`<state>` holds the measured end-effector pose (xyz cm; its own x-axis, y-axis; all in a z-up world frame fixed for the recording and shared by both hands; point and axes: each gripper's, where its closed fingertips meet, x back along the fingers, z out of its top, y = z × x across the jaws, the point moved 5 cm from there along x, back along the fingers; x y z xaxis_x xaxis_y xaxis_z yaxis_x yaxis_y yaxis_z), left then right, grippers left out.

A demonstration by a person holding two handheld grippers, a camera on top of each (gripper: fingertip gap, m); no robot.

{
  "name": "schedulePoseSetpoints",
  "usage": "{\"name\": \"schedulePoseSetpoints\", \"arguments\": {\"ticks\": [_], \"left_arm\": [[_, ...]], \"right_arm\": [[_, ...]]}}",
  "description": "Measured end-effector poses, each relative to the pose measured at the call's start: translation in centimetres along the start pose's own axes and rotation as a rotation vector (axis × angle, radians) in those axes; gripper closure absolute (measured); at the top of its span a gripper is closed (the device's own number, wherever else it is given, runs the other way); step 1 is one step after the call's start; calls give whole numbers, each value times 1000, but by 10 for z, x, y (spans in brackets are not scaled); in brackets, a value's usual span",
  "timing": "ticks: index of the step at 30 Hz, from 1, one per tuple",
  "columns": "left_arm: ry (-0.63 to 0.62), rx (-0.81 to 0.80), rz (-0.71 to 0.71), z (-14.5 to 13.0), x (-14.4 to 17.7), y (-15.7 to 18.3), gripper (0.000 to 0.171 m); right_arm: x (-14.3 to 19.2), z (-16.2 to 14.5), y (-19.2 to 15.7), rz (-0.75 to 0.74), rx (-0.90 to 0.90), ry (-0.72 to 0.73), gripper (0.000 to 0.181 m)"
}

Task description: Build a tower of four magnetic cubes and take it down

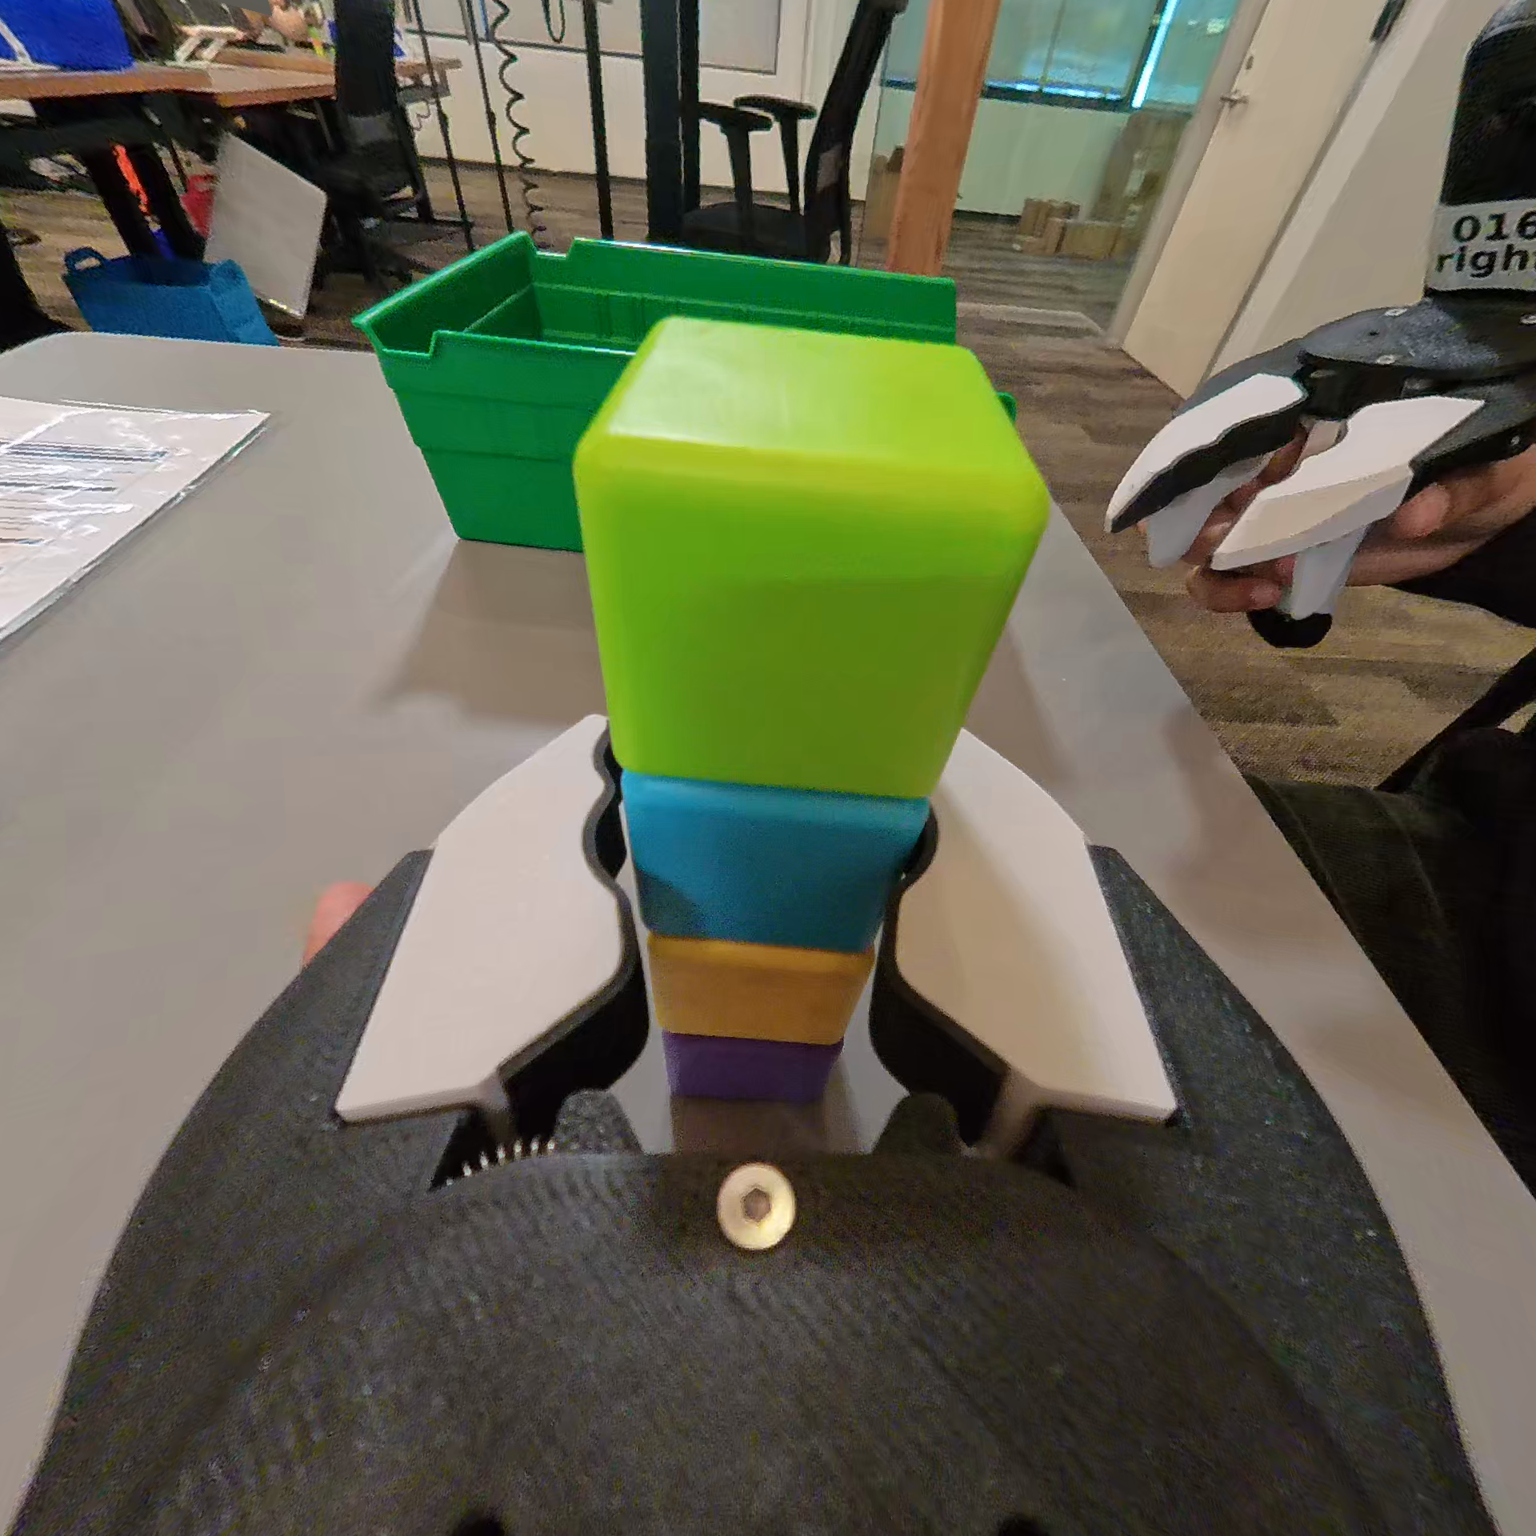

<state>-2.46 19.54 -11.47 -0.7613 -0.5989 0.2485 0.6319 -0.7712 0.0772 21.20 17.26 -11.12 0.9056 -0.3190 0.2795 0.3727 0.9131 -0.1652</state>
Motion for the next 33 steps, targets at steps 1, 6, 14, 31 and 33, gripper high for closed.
{"name": "schedulePoseSetpoints", "arguments": {"ticks": [1, 6, 14, 31, 33], "left_arm": [[12, 8, -4, -1, 0, 0, 108], [27, 42, 35, -2, 3, 5, 108], [-40, 34, 60, -7, 10, 38, 109], [143, 169, 305, -7, 45, 45, 65], [209, 205, 293, -3, 44, 37, 65]], "right_arm": [[0, 0, 1, -1, -3, 0, 146], [-8, 0, -1, 29, -13, -14, 146], [-34, 6, -15, 127, -20, -27, 146], [-56, 20, -39, 293, -90, 0, 125], [-66, 42, -41, 331, -170, 67, 115]]}}
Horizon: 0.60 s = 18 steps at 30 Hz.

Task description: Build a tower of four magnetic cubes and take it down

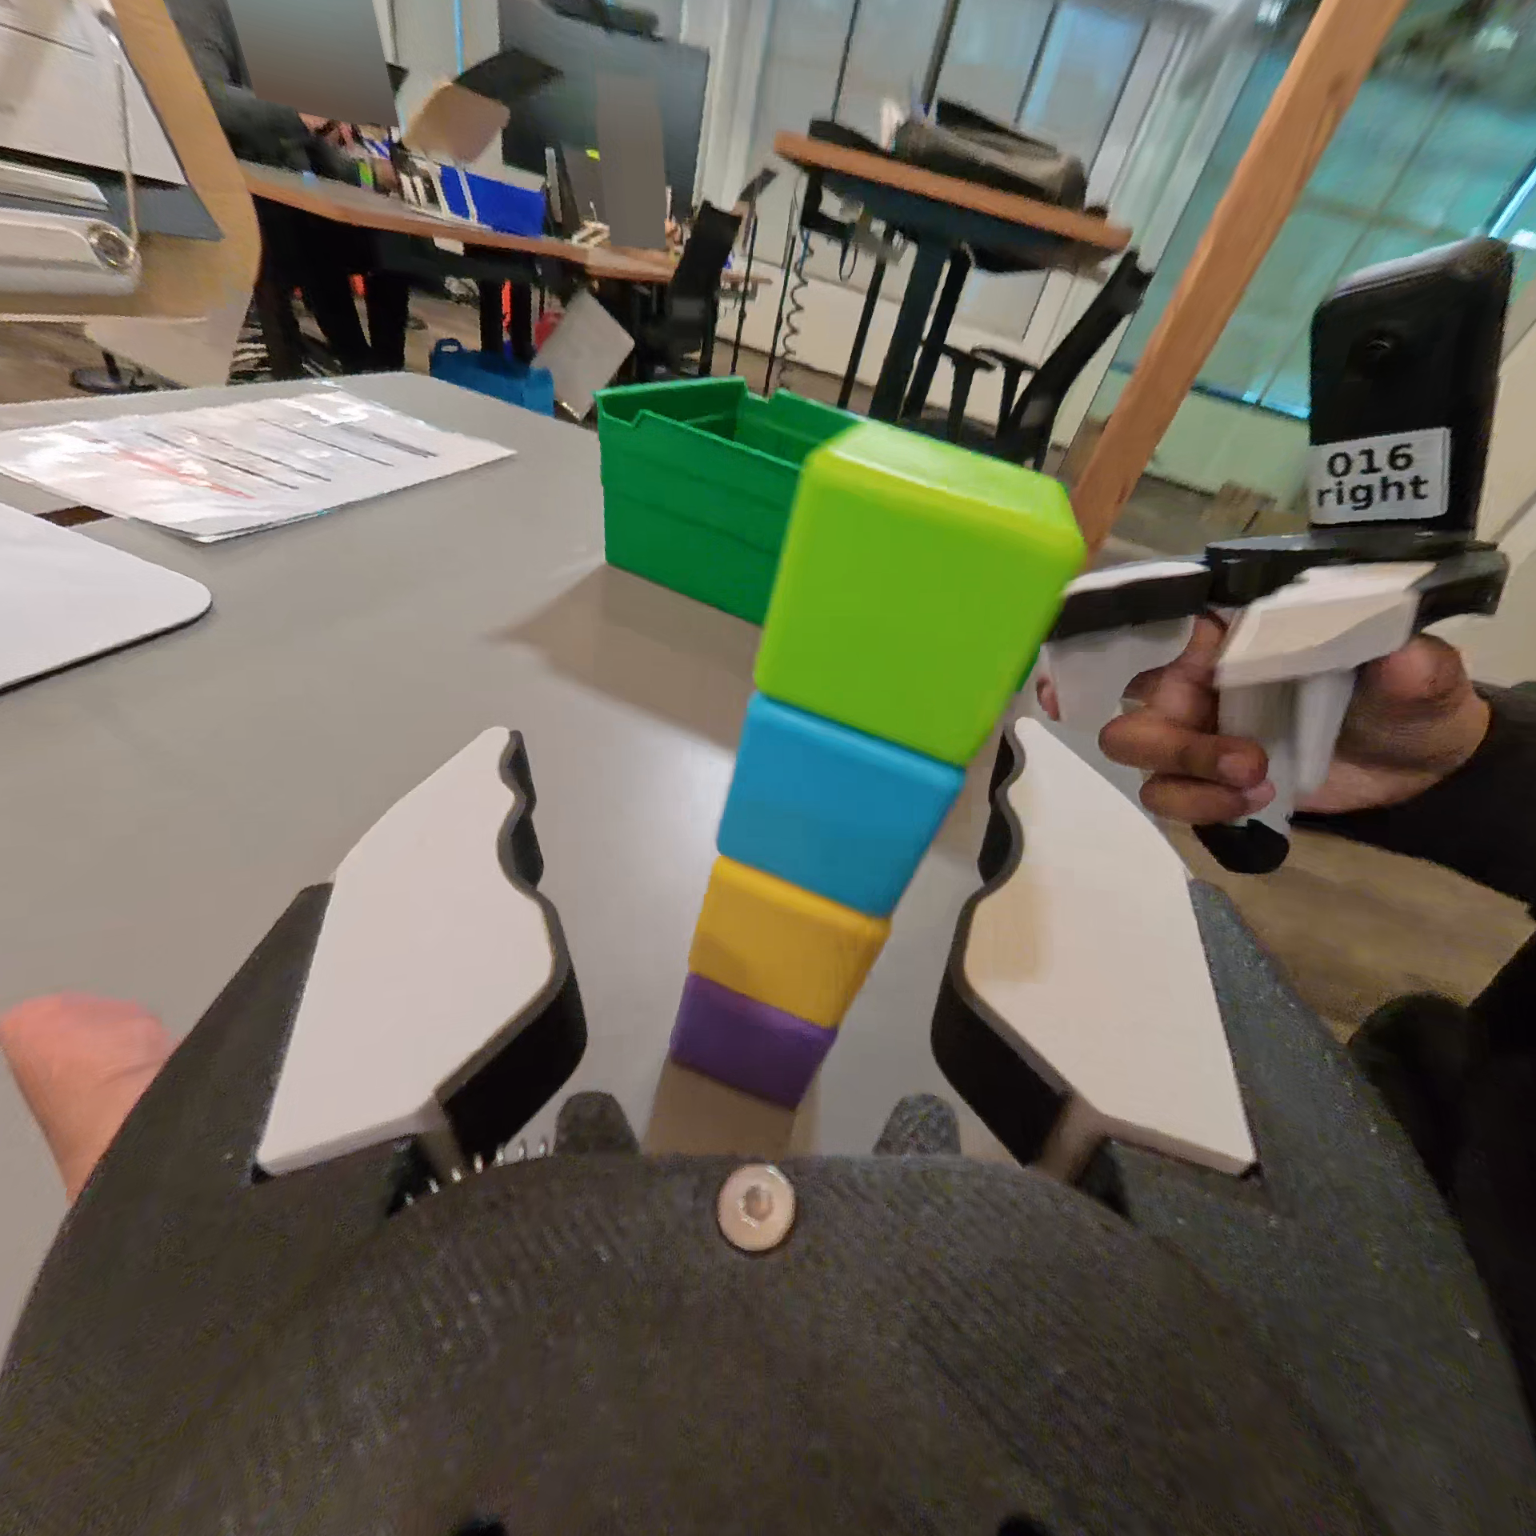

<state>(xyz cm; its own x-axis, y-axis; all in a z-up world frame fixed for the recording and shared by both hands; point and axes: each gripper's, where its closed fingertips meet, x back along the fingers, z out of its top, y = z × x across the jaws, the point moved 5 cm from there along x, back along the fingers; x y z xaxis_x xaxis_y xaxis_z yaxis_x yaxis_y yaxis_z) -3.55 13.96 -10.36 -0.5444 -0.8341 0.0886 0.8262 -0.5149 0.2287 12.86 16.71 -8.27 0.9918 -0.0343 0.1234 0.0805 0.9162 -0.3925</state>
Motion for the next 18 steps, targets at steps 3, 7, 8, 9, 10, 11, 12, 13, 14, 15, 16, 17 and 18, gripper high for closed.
{"name": "schedulePoseSetpoints", "arguments": {"ticks": [3, 7, 8, 9, 10, 11, 12, 13, 14, 15, 16, 17, 18], "left_arm": [[52, 45, -41, 14, -4, -4, 65], [-47, -12, -114, 10, 4, 17, 64], [-74, -29, -118, 6, 7, 21, 65], [-78, -41, -107, 2, 9, 22, 65], [-60, -49, -100, -1, 10, 22, 65], [-46, -50, -96, -3, 9, 21, 65], [-64, -50, -99, -7, 8, 20, 65], [-99, -49, -101, -11, 6, 17, 65], [-117, -43, -96, -14, 6, 14, 65], [-113, -38, -99, -16, 7, 12, 66], [-103, -30, -100, -18, 8, 10, 67], [-98, -19, -98, -19, 8, 8, 68], [-91, -7, -101, -18, 9, 7, 67]], "right_arm": [[-25, 67, -16, 111, 23, 111, 110], [-40, 136, -36, 214, 135, 261, 112], [-43, 138, -39, 246, 127, 272, 112], [-47, 134, -40, 271, 112, 264, 112], [-50, 125, -39, 283, 101, 252, 113], [-51, 116, -37, 279, 95, 253, 114], [-50, 106, -35, 269, 89, 266, 118], [-48, 98, -31, 262, 75, 283, 122], [-44, 90, -27, 261, 56, 303, 124], [-40, 84, -21, 256, 41, 321, 126], [-36, 79, -14, 242, 33, 339, 128], [-34, 75, -7, 224, 32, 357, 131], [-34, 72, 2, 205, 32, 372, 132]]}}
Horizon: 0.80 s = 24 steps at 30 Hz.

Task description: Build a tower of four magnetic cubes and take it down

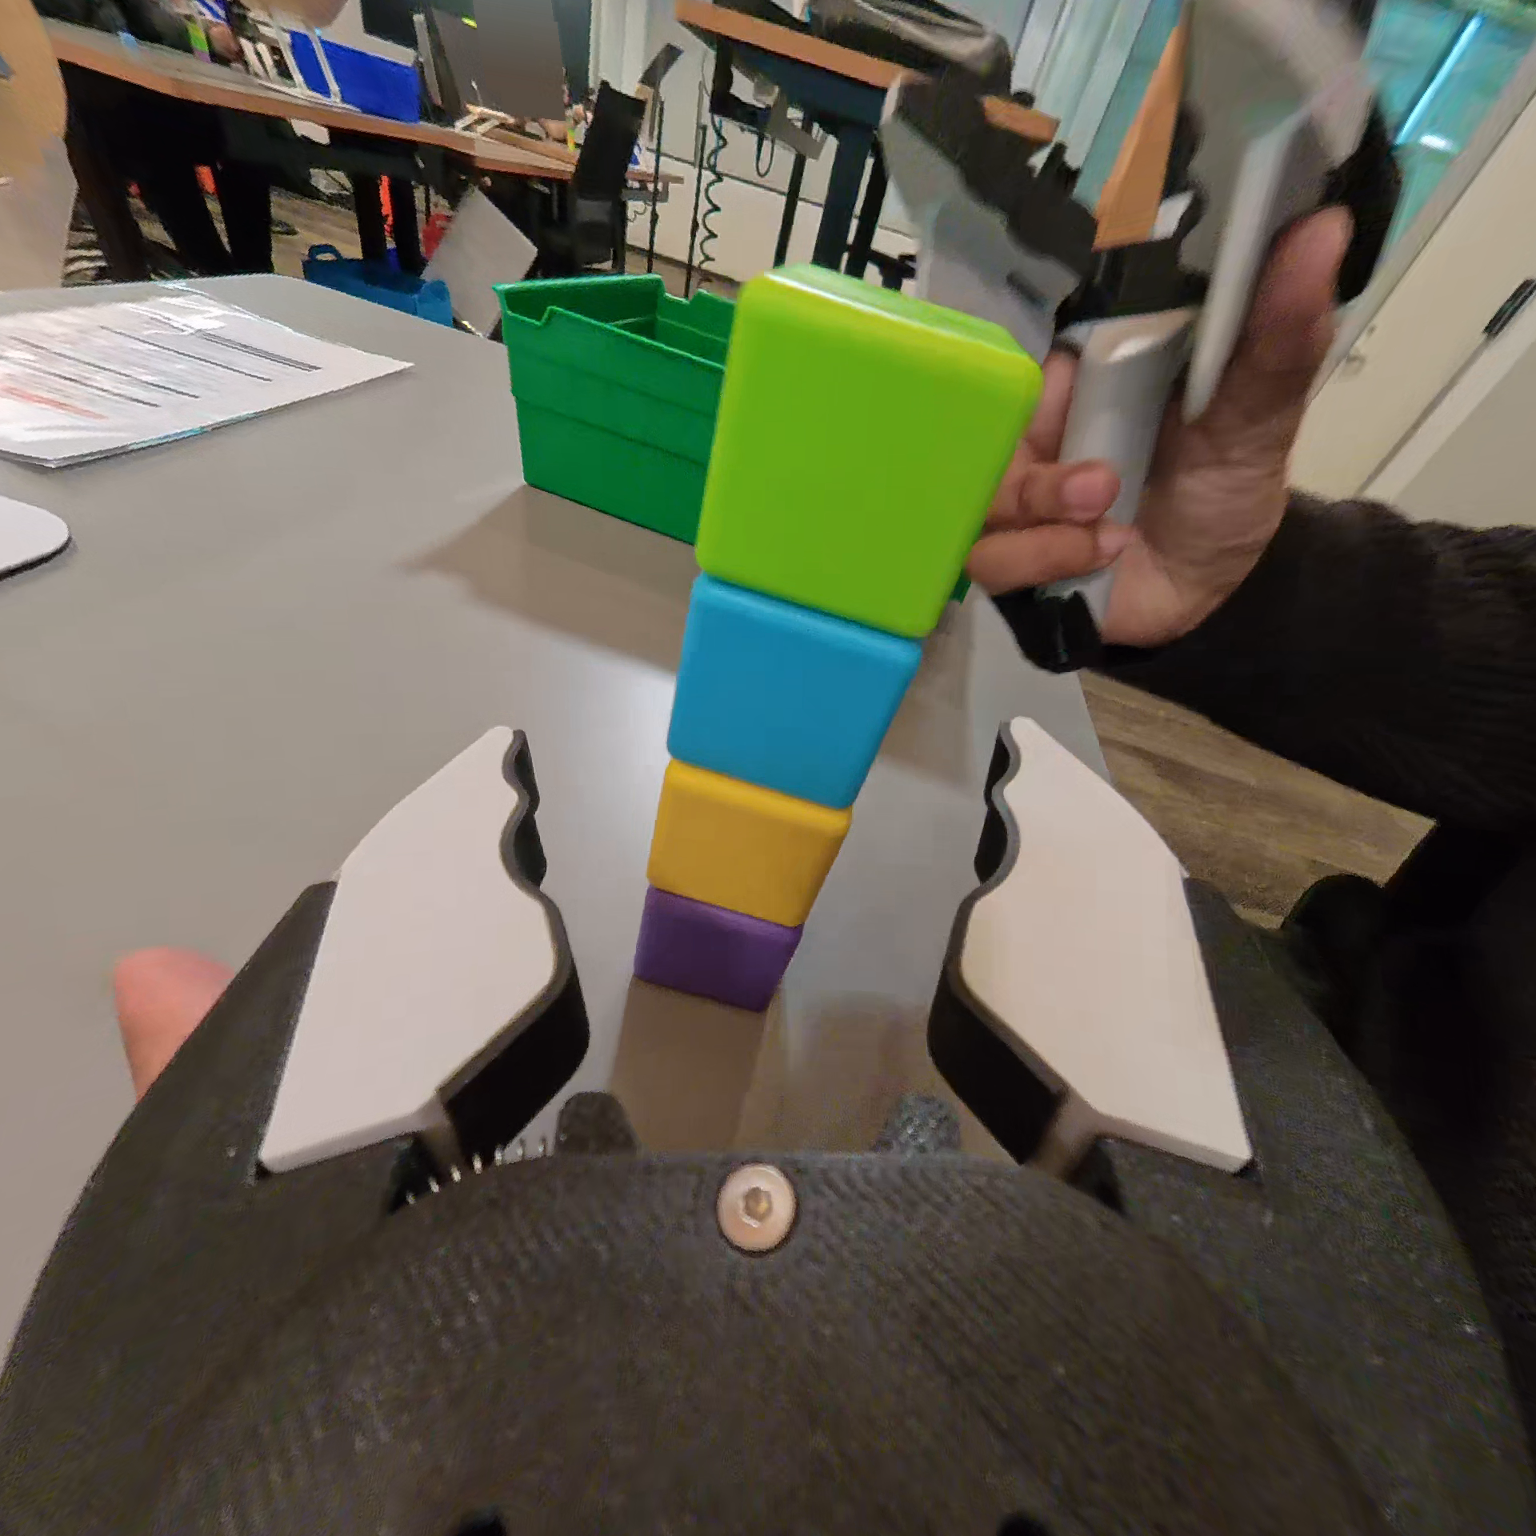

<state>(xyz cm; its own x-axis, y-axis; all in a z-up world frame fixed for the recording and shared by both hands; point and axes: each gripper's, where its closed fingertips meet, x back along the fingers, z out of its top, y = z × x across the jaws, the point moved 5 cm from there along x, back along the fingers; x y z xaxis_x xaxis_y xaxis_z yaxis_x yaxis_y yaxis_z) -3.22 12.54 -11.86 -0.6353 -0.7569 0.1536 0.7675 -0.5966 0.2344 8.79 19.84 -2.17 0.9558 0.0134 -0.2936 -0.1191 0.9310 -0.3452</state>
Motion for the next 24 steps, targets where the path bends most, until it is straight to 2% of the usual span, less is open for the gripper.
{"name": "schedulePoseSetpoints", "arguments": {"ticks": [6, 8, 13, 19, 24], "left_arm": [[-7, 45, 5, 0, -4, -5, 71], [-12, 27, 17, 0, -6, -4, 72], [1, -73, 22, 2, -7, 5, 86], [22, -97, 18, 4, -8, 11, 87], [36, -106, 32, 5, -8, 11, 94]], "right_arm": [[6, -23, 22, -16, -53, -19, 131], [5, -30, 24, -15, -40, -47, 131], [2, -47, 27, -19, 35, -142, 131], [3, -51, 28, 12, -9, -137, 132], [4, -50, 22, 72, -16, -134, 133]]}}
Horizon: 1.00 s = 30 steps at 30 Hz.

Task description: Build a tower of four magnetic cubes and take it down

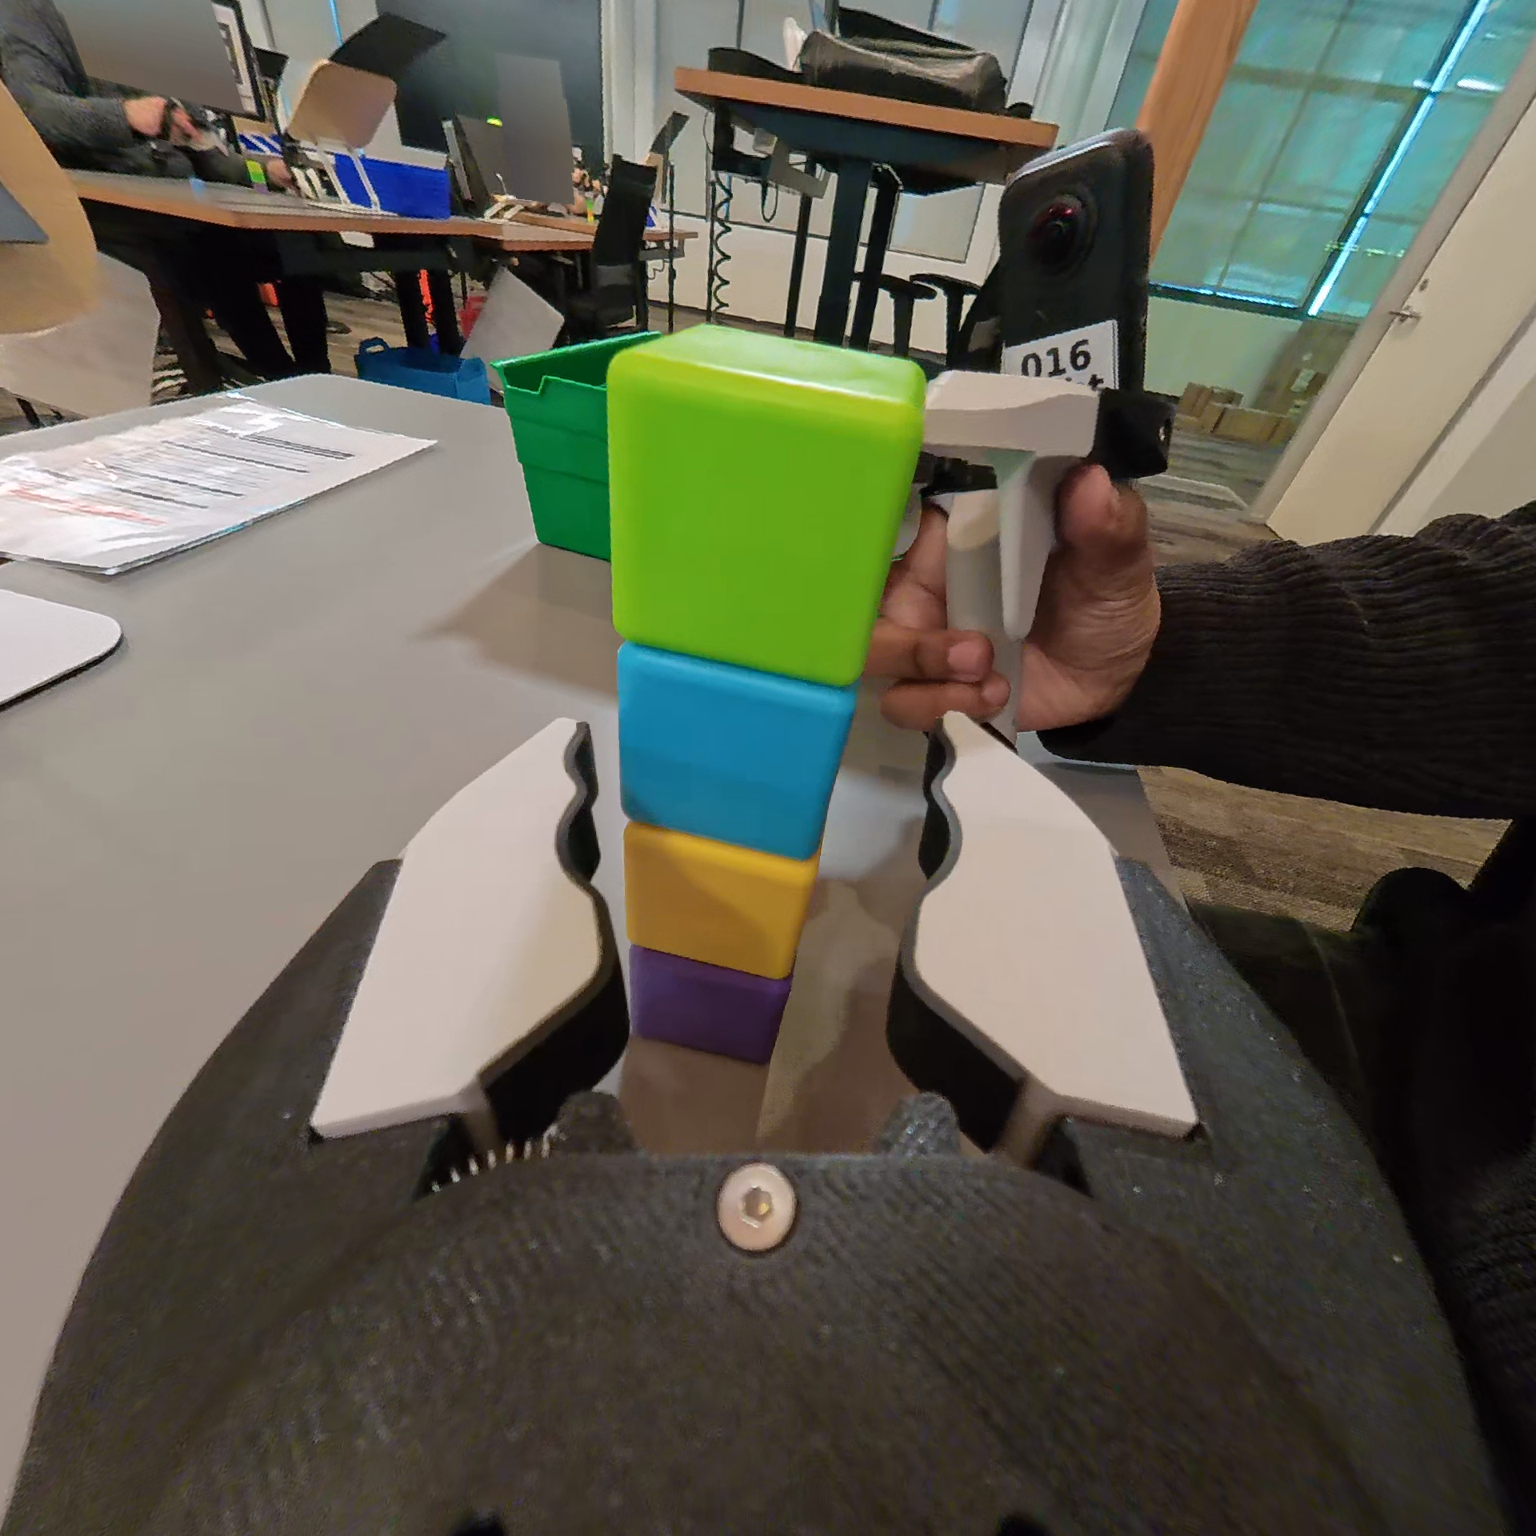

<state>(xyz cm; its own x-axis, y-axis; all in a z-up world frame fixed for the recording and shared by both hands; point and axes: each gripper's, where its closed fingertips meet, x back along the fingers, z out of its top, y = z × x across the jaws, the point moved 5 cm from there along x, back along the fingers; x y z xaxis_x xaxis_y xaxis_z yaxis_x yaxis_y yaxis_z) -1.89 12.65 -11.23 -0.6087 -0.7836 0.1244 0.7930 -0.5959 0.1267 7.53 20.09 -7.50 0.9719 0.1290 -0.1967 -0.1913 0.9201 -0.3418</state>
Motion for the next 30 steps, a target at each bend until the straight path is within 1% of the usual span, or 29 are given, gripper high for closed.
{"name": "schedulePoseSetpoints", "arguments": {"ticks": [3, 7, 11, 22, 30], "left_arm": [[2, 5, 0, -1, -1, 0, 97], [16, 28, -6, 0, -1, 1, 103], [18, 24, -17, 0, -1, 2, 118], [-30, -1, -112, -2, -3, 12, 117], [-34, -8, -149, -2, -3, 17, 118]], "right_arm": [[-4, -2, -9, 20, 64, -35, 133], [-9, -4, -20, 42, 102, -53, 133], [-10, -4, -24, 35, 131, -64, 132], [-9, 1, -31, 48, 196, -43, 126], [-11, -2, -38, 118, 166, -75, 120]]}}
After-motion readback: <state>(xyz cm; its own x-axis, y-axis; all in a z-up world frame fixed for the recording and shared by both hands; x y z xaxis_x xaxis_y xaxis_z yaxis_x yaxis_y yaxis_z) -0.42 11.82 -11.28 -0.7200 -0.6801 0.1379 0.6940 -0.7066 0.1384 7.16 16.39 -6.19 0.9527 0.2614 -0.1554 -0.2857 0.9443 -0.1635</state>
